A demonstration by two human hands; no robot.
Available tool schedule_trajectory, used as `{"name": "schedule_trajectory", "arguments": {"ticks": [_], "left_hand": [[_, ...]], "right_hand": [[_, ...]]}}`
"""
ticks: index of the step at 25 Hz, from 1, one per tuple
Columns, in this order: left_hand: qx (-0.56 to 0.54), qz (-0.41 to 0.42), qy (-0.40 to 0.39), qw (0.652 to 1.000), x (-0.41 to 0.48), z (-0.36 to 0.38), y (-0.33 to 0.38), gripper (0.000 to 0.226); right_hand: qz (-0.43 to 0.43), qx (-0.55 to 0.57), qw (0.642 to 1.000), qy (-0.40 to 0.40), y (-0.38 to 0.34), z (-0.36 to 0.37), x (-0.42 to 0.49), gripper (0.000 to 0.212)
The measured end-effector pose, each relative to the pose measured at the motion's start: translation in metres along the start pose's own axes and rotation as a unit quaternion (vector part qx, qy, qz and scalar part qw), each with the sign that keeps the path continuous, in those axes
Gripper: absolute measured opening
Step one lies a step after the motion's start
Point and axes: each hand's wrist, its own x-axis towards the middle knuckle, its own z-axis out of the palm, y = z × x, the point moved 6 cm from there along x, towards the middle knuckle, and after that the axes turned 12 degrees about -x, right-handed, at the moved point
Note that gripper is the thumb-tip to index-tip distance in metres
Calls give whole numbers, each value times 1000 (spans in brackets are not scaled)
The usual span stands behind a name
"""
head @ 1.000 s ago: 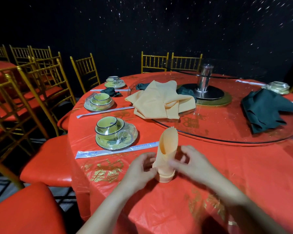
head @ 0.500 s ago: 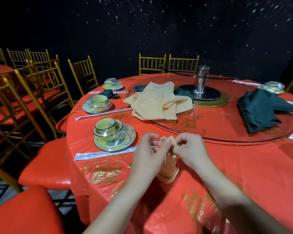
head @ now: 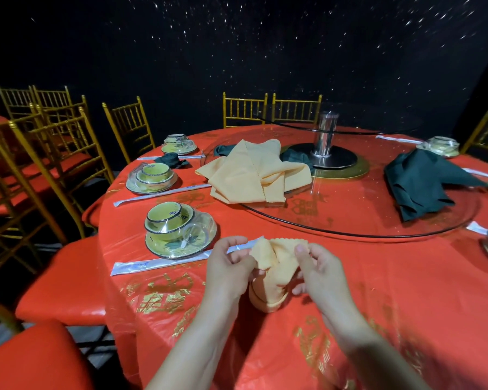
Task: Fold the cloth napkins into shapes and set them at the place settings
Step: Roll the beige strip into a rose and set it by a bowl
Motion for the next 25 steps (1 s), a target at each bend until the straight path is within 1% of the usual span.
{"name": "schedule_trajectory", "arguments": {"ticks": [1, 2, 4, 6, 7, 8, 10, 12, 14, 16, 18, 20, 21, 23, 25], "left_hand": [[13, 15, -3, 1000, -2, 4, 1, 37], [23, 31, -6, 999, -5, 8, 2, 37], [37, 61, -15, 997, -9, 18, 5, 30], [60, 87, -28, 994, -14, 25, 8, 24], [81, 109, -30, 990, -16, 26, 7, 26], [107, 138, -27, 984, -18, 25, 7, 28], [155, 196, -13, 968, -21, 21, 7, 33], [187, 226, -17, 956, -24, 22, 5, 36], [203, 210, -23, 956, -24, 24, 2, 40], [192, 174, -16, 966, -25, 26, -1, 40], [167, 149, 0, 975, -27, 28, -3, 27], [170, 137, 23, 976, -30, 30, -5, 13], [174, 137, 32, 975, -30, 31, -6, 12], [166, 138, 42, 975, -29, 30, -6, 15], [164, 129, 53, 977, -25, 23, -6, 25]], "right_hand": [[-3, 2, 1000, -1, -1, 2, -2, 12], [-10, 0, 1000, 3, -2, 4, -3, 16], [-58, -18, 998, 16, -10, 7, -7, 38], [-129, -86, 987, 35, -18, 9, -12, 52], [-159, -120, 979, 40, -21, 10, -14, 53], [-174, -140, 974, 46, -21, 10, -15, 49], [-182, -145, 971, 60, -19, 10, -12, 37], [-190, -156, 966, 75, -16, 11, -8, 34], [-181, -166, 967, 68, -12, 15, -5, 36], [-167, -165, 970, 61, -8, 19, -5, 36], [-163, -150, 974, 51, -8, 20, -9, 36], [-163, -129, 977, 41, -13, 22, -15, 31], [-162, -124, 978, 41, -14, 23, -17, 29], [-157, -119, 979, 52, -13, 22, -19, 27], [-152, -114, 980, 66, -7, 19, -18, 26]]}}
